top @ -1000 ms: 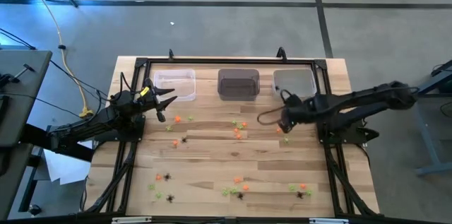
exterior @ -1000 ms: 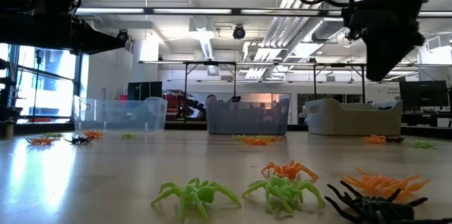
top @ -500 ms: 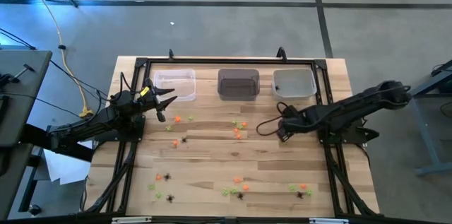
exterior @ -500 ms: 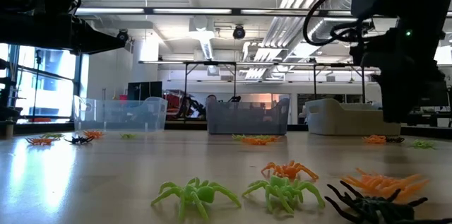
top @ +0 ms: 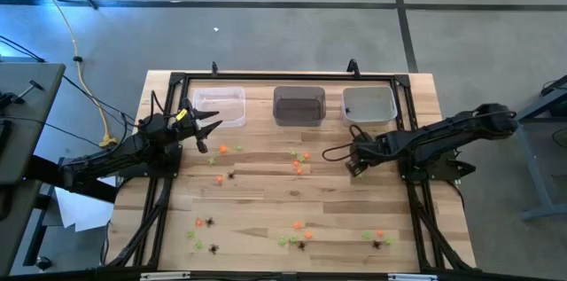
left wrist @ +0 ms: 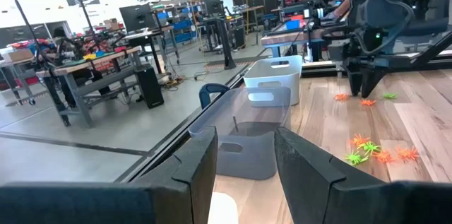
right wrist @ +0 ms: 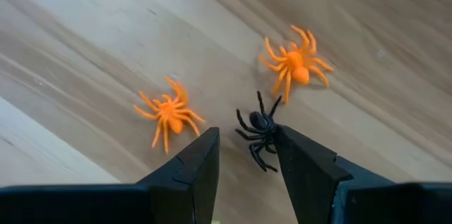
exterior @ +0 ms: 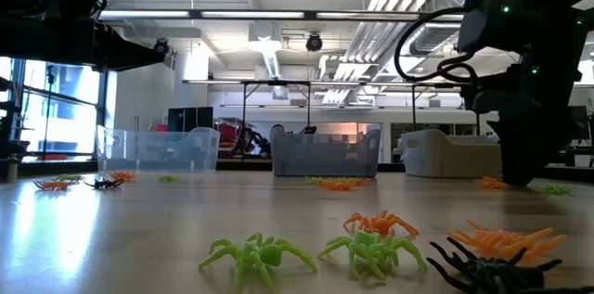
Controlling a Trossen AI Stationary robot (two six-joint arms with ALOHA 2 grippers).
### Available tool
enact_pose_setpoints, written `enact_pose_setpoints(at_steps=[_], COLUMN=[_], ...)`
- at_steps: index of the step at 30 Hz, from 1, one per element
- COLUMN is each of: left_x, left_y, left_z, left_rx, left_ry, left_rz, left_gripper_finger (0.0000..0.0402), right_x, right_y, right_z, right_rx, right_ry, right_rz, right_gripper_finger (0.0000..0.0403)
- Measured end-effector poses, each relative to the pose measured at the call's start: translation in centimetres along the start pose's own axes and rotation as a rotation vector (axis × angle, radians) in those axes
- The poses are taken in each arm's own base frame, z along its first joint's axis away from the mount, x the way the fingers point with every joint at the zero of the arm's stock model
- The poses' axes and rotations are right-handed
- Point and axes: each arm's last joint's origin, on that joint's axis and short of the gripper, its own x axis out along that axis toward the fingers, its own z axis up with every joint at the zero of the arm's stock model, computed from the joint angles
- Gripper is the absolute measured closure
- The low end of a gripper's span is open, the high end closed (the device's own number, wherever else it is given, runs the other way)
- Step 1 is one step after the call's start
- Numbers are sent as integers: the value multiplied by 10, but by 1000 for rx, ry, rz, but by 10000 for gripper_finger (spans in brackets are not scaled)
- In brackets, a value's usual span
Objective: Sort Halloween decoration
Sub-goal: Put the black spider toy into the white bin
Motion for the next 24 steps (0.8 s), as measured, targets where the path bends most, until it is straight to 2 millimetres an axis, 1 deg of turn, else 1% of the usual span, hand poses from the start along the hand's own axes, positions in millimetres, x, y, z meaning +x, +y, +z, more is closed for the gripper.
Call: enact_pose_setpoints(at_steps=[7, 9, 11, 18, 21, 24], left_x=[0, 0, 0, 0, 0, 0], left_y=[0, 0, 0, 0, 0, 0], left_z=[0, 0, 0, 0, 0, 0], left_rx=[0, 0, 0, 0, 0, 0], left_ry=[0, 0, 0, 0, 0, 0], left_rz=[0, 0, 0, 0, 0, 0], left_gripper_finger=[271, 271, 271, 271, 271, 271], right_x=[1, 1, 1, 1, 1, 1], right_y=[-1, -1, -1, -2, -2, -2], right_z=[2, 2, 2, 1, 1, 1], right_rx=[-18, -18, -17, -19, -19, -26], right_ry=[1, 1, 2, 15, 20, 24], right_rz=[7, 7, 5, 0, 4, 7], right_gripper_finger=[261, 267, 282, 354, 372, 381])
